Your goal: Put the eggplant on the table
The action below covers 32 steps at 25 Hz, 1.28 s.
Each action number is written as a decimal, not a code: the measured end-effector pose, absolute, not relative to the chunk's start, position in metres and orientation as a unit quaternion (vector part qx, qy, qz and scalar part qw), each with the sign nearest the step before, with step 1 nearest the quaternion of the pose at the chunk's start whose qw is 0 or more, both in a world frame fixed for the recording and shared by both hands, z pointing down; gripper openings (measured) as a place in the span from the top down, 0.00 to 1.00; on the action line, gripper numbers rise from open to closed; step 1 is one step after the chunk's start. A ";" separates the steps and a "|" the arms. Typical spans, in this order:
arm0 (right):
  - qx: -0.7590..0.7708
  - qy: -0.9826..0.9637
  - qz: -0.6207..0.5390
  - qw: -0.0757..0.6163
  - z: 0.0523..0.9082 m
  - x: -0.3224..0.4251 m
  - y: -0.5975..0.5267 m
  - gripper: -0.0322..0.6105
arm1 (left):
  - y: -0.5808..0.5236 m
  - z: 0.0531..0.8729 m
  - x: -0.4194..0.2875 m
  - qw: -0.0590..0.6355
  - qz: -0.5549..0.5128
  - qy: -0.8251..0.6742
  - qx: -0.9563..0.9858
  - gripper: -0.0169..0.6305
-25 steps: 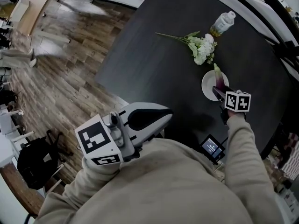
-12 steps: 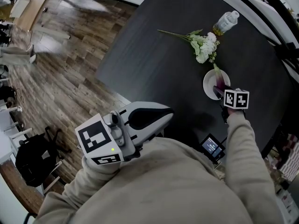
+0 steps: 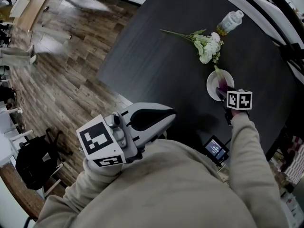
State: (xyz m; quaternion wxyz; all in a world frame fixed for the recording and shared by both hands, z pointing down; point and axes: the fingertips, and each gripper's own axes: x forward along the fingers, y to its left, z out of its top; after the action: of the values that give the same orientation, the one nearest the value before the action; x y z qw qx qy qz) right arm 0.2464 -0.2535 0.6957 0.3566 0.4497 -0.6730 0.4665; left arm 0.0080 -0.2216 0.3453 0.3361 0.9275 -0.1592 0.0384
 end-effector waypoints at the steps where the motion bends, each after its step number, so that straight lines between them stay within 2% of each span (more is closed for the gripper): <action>1: 0.449 -0.674 0.468 0.354 0.695 0.245 -0.254 0.57 | -0.222 0.345 0.008 0.336 0.039 -0.160 0.928 0.97; 13: 0.457 -0.677 0.464 0.344 0.687 0.243 -0.255 0.46 | -0.222 0.338 0.007 0.326 0.040 -0.153 0.932 0.97; 17: 0.466 -0.676 0.466 0.328 0.677 0.245 -0.254 0.46 | -0.222 0.332 0.006 0.320 0.041 -0.147 0.935 0.97; 26: 0.499 -0.683 0.490 0.211 0.619 0.260 -0.257 0.46 | -0.217 0.314 0.027 0.299 0.052 -0.097 0.948 0.97; 32: 0.501 -0.725 0.448 0.151 0.556 0.266 -0.249 0.46 | -0.213 0.310 0.057 0.279 0.059 -0.047 0.957 0.97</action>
State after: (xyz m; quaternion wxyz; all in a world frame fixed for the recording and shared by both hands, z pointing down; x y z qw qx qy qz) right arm 0.2663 -0.2489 0.5564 0.1509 0.5010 -0.7249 0.4481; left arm 0.0565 -0.2131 0.3099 0.2793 0.9572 -0.0474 0.0585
